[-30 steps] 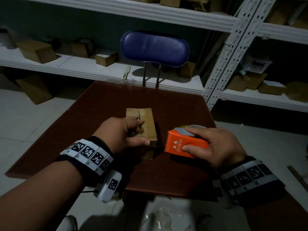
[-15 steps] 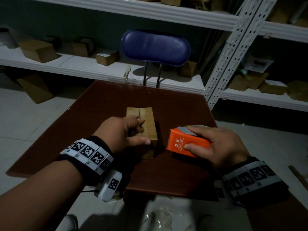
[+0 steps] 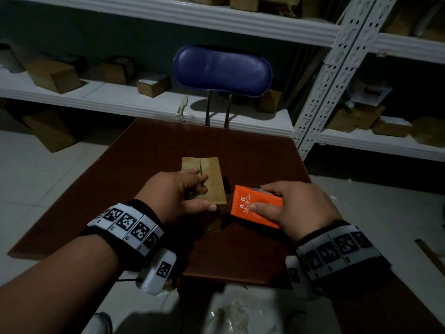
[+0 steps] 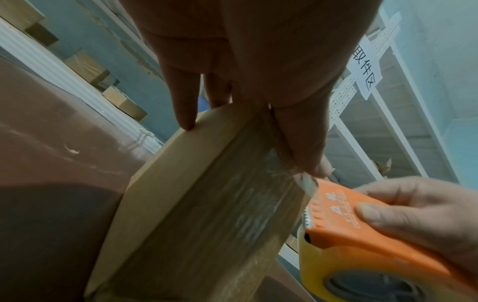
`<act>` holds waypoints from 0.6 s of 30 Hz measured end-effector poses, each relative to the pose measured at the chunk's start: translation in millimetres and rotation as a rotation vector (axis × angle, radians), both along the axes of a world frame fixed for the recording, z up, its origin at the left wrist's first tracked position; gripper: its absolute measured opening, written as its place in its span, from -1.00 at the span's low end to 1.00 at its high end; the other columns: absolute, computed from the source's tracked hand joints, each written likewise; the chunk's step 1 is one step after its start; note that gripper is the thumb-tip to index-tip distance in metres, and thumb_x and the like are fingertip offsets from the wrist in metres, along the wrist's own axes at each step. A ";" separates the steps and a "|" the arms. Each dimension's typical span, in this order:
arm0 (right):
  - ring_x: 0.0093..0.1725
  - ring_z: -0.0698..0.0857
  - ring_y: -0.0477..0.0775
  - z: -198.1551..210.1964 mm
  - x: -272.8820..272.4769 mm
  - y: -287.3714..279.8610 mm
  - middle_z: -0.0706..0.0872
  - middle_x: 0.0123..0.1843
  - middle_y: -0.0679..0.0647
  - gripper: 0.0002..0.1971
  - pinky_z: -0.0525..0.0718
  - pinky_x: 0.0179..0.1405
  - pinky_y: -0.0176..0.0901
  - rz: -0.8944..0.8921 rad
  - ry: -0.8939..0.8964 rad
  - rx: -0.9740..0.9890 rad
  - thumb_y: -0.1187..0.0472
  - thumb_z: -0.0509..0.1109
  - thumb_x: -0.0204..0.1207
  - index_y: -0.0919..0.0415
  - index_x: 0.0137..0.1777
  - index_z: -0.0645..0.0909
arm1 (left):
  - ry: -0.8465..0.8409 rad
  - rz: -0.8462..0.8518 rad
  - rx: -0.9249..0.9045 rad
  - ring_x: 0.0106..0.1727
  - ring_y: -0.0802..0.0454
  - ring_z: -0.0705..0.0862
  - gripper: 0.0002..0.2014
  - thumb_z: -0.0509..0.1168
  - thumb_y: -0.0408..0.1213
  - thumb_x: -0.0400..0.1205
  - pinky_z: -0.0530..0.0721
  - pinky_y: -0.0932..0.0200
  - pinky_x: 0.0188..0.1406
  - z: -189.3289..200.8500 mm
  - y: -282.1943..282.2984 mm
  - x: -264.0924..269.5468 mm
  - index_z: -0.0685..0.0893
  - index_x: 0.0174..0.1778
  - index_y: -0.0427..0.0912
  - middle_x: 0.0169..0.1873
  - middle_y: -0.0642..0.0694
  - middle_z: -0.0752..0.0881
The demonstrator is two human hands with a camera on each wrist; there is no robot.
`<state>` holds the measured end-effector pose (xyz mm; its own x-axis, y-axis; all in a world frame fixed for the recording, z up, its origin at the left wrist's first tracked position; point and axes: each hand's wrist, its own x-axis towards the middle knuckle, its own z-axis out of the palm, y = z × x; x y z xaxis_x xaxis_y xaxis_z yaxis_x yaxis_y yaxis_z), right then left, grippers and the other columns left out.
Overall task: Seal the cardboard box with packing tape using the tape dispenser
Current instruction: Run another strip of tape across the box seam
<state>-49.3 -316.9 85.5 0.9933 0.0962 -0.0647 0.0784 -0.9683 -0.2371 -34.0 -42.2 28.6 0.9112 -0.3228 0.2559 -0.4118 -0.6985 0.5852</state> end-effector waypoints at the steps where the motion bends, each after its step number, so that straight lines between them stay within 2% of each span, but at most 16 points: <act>1: 0.19 0.73 -0.01 1.6 0.1 2.7 0.79 0.19 -0.22 -0.40 0.69 0.18 0.03 -0.014 0.011 -0.007 -0.51 0.41 0.33 -0.30 0.33 0.67 | 0.000 -0.001 0.009 0.51 0.18 0.53 -0.35 0.32 0.47 0.21 0.63 -0.03 0.44 0.2 -0.3 0.0 0.80 -0.09 -0.01 0.29 0.03 0.76; 4: 0.19 0.72 0.02 6.3 -0.7 10.2 0.79 0.17 -0.19 -0.43 0.69 0.11 0.00 -0.040 0.036 -0.029 -0.49 0.42 0.34 -0.25 0.28 0.70 | 0.011 -0.010 0.019 0.52 0.18 0.53 -0.21 0.21 0.62 0.19 0.61 -0.01 0.46 -0.3 -0.7 0.2 0.81 -0.06 -0.01 0.31 0.04 0.75; 8: 0.18 0.71 0.03 9.9 -0.9 14.6 0.78 0.16 -0.16 -0.42 0.67 0.03 -0.01 -0.070 0.058 -0.055 -0.48 0.44 0.33 -0.22 0.28 0.71 | 0.003 0.002 0.028 0.52 0.14 0.53 -0.36 0.30 0.45 0.23 0.61 -0.06 0.45 -0.9 -1.7 0.1 0.80 -0.10 -0.03 0.30 0.00 0.76; 12: 0.15 0.73 0.07 11.4 2.9 17.5 0.79 0.13 -0.12 -0.45 0.61 -0.05 -0.06 -0.087 0.089 -0.077 -0.45 0.46 0.34 -0.19 0.24 0.71 | 0.002 0.004 0.014 0.51 0.13 0.55 -0.39 0.33 0.44 0.23 0.62 -0.06 0.45 -3.0 -2.6 -0.3 0.79 -0.13 -0.02 0.26 -0.01 0.78; 14: 0.05 0.73 0.10 7.9 7.5 17.8 0.78 0.00 -0.08 -0.50 0.55 -0.07 -0.06 -0.097 0.107 -0.174 -0.42 0.47 0.35 -0.12 0.14 0.73 | 0.002 -0.002 -0.010 0.51 0.14 0.54 -0.43 0.41 0.44 0.25 0.61 -0.07 0.46 -3.6 -1.4 -1.5 0.79 -0.14 0.02 0.26 0.00 0.78; 16: -0.04 0.71 0.14 2.0 12.5 6.2 0.74 -0.11 -0.02 -0.53 0.54 -0.02 -0.04 -0.133 0.132 -0.301 -0.39 0.47 0.35 -0.05 0.04 0.74 | 0.031 -0.017 -0.052 0.53 0.20 0.51 -0.53 0.45 0.35 0.24 0.57 -0.03 0.50 -3.4 0.0 -3.9 0.77 -0.14 0.09 0.28 0.01 0.77; 18: 0.06 0.73 0.13 -1.0 16.9 -13.4 0.78 0.04 -0.02 -0.49 0.63 0.07 -0.04 -0.192 0.155 -0.250 -0.44 0.45 0.32 -0.09 0.08 0.75 | 0.051 -0.023 -0.097 0.54 0.24 0.49 -0.55 0.48 0.30 0.23 0.54 0.03 0.52 -3.2 1.8 -3.3 0.77 -0.14 0.07 0.29 0.02 0.76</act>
<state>-32.4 -330.3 84.5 0.9682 -0.1292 -0.2143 -0.1291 -0.9915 0.0146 -37.3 -40.4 25.5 0.9165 -0.3196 0.2404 -0.3949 -0.6283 0.6703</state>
